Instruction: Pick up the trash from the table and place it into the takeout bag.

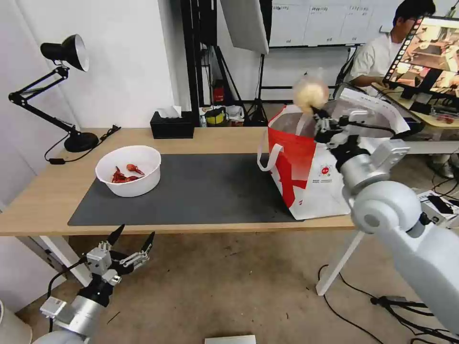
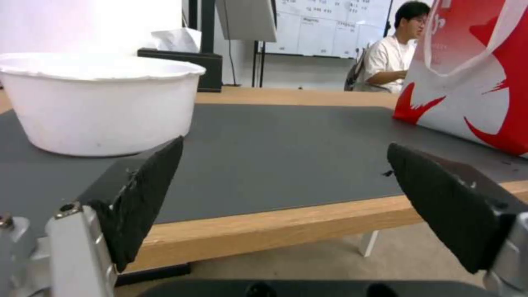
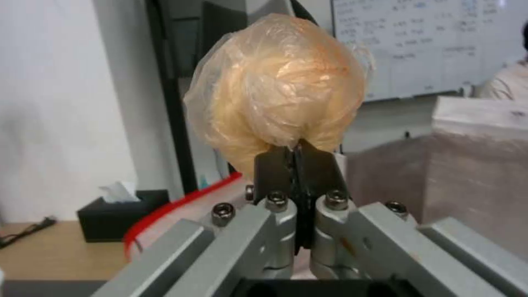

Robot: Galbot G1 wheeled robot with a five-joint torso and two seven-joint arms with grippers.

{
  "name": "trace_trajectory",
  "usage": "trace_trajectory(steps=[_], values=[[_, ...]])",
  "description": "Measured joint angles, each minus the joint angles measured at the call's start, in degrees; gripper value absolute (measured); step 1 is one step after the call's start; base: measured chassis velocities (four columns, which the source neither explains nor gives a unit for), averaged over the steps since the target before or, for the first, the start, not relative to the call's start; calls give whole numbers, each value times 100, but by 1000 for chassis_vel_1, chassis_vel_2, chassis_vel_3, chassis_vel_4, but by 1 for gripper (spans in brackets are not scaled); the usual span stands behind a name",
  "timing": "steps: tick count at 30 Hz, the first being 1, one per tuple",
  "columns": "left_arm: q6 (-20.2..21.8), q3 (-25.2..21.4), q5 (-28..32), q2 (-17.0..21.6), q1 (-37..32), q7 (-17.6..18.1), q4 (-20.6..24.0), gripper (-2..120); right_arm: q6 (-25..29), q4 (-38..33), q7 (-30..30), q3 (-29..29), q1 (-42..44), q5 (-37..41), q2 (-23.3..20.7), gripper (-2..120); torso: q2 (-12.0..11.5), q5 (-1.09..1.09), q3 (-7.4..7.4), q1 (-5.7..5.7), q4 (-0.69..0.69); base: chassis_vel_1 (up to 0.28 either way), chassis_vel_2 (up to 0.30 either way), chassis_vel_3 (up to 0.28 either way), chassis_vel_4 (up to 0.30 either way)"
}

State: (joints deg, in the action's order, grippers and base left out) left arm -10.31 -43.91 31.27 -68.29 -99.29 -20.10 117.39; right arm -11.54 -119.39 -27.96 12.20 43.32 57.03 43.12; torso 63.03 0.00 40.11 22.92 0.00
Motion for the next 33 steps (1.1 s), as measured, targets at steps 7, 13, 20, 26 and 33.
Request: trace_trajectory(steps=[7, 13, 20, 26, 33], values=[[3, 13, 0, 17, 27, 0, -21, 100, -23, 48, -115, 23, 2, 219, 1, 22, 0, 0, 0, 0, 0, 0, 0, 0, 0], [7, 46, 0, 25, 62, 0, -39, 100, -36, 85, -127, 19, -55, 264, -36, 49, 0, -1, 0, 0, 1, 0, 0, 0, 0], [12, 60, 2, 36, 76, 0, -26, 100, -52, 92, -89, -6, -47, 276, -74, 71, 0, -1, 0, 0, 0, 0, 0, 0, 0], [15, 24, 13, 47, 55, 0, 1, 100, -62, 95, -50, -28, -45, 272, -79, 92, 0, 0, 0, 0, 0, 0, 0, 0, 0], [15, -32, 28, 34, 24, 0, 30, 100, 246, -349, 908, -29, 56, 548, -177, 100, 0, -2, 0, 0, 1, 0, 0, 0, 0]])
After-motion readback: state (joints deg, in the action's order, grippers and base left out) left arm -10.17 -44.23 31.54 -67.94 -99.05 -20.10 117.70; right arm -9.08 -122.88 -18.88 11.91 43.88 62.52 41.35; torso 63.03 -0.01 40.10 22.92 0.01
